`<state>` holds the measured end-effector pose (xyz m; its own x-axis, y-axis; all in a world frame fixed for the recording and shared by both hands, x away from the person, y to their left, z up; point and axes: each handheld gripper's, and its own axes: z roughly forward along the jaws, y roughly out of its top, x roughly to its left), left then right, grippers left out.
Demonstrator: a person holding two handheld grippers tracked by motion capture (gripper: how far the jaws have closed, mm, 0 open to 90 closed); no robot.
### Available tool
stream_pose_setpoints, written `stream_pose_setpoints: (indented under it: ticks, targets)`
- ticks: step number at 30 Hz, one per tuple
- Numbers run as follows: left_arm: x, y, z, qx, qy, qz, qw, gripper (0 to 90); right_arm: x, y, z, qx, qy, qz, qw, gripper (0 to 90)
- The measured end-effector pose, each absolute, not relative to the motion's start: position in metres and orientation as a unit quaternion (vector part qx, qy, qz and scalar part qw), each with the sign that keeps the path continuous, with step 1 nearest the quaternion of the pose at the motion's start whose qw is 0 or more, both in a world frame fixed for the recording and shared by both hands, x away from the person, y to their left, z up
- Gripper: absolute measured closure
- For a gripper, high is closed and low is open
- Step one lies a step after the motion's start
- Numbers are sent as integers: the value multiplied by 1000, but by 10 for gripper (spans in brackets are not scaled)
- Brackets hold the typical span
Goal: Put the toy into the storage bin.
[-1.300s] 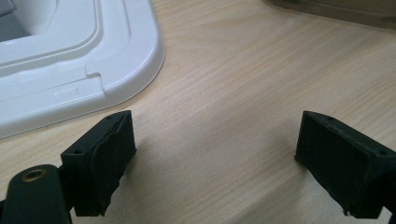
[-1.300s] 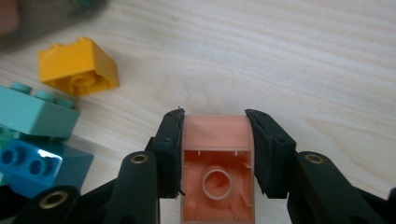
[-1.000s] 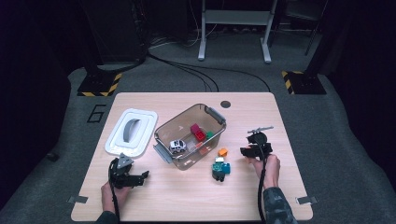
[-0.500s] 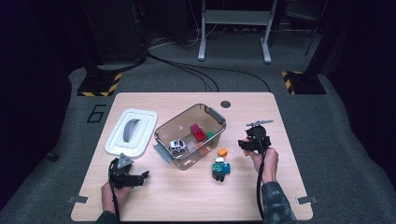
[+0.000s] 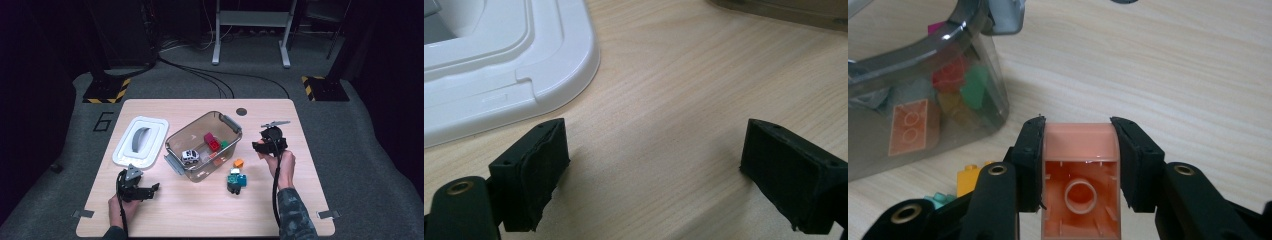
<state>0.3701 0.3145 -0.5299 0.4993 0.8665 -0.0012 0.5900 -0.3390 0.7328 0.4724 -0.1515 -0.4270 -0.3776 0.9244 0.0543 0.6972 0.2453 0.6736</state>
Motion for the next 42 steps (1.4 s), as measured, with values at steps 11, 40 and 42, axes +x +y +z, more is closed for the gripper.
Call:
stream_pose_setpoints:
  ticks: [11, 40, 42]
  targets:
    - [370, 314, -530, 793, 459, 199, 347, 116, 481, -146, -411, 517, 768, 325, 191, 587]
    - [370, 314, -530, 793, 459, 199, 347, 116, 499, -127, -363, 491, 768, 345, 223, 587]
    - [370, 315, -530, 793, 459, 199, 347, 117, 501, -125, -360, 486, 769, 347, 227, 587]
